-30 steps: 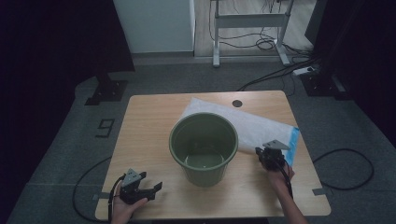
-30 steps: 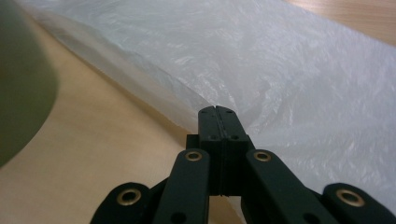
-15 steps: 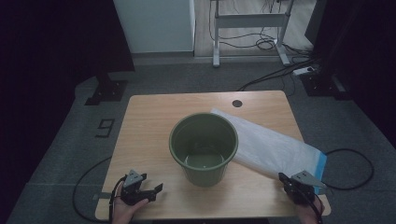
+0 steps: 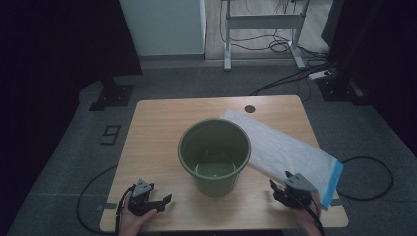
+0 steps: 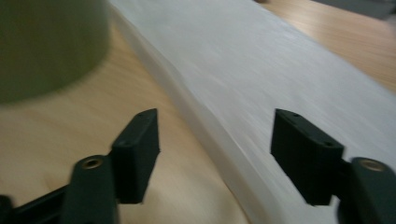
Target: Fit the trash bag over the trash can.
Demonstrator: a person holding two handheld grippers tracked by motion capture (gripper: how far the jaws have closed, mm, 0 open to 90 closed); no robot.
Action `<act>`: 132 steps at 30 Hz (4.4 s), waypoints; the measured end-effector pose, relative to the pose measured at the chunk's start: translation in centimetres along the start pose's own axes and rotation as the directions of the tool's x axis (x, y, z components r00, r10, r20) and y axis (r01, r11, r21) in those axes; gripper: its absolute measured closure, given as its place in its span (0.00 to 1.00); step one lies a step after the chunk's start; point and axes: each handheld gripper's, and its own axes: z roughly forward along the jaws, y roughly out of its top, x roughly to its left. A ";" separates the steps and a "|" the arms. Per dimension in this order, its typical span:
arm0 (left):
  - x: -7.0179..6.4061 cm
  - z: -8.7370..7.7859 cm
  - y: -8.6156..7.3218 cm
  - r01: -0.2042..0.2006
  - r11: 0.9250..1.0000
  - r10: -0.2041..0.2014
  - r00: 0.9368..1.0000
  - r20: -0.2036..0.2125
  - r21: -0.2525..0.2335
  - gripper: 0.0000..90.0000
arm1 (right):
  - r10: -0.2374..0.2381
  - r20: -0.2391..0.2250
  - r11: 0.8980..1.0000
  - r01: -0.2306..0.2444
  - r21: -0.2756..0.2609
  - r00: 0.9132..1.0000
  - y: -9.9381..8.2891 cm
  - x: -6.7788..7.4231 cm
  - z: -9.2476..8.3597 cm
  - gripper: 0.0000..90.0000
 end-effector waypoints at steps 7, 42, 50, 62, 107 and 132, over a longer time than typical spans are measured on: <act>0.5 0.2 -0.1 0.017 1.000 -0.017 1.000 -0.001 0.014 0.16 | 0.031 -0.082 0.998 -0.026 0.058 0.996 3.8 1.6 7.9 0.29; 1.5 -0.4 -0.1 0.081 0.997 -0.080 0.996 -0.040 0.007 0.15 | 0.278 -0.181 0.938 -0.307 -0.162 0.944 8.2 -4.3 3.7 0.99; 1.5 -0.3 -0.2 0.088 0.996 -0.087 0.996 -0.036 0.016 0.16 | 0.300 -0.175 0.879 -0.343 -0.331 0.938 11.6 -5.7 -0.5 0.99; 1.7 -0.8 -0.1 0.106 0.994 -0.106 0.994 -0.023 -0.005 0.16 | 0.169 -0.172 0.799 -0.237 -0.553 0.971 19.3 -4.7 -9.2 0.99; 2.2 -1.1 -0.1 0.111 0.994 -0.111 0.994 -0.014 -0.001 0.16 | -0.095 -0.223 0.861 -0.033 -0.508 0.970 16.1 3.1 -9.1 0.99; 1.8 -0.8 -0.1 0.090 0.996 -0.090 0.996 -0.008 0.018 0.16 | -0.168 -0.309 0.885 0.005 -0.466 0.936 16.9 4.4 -8.2 0.99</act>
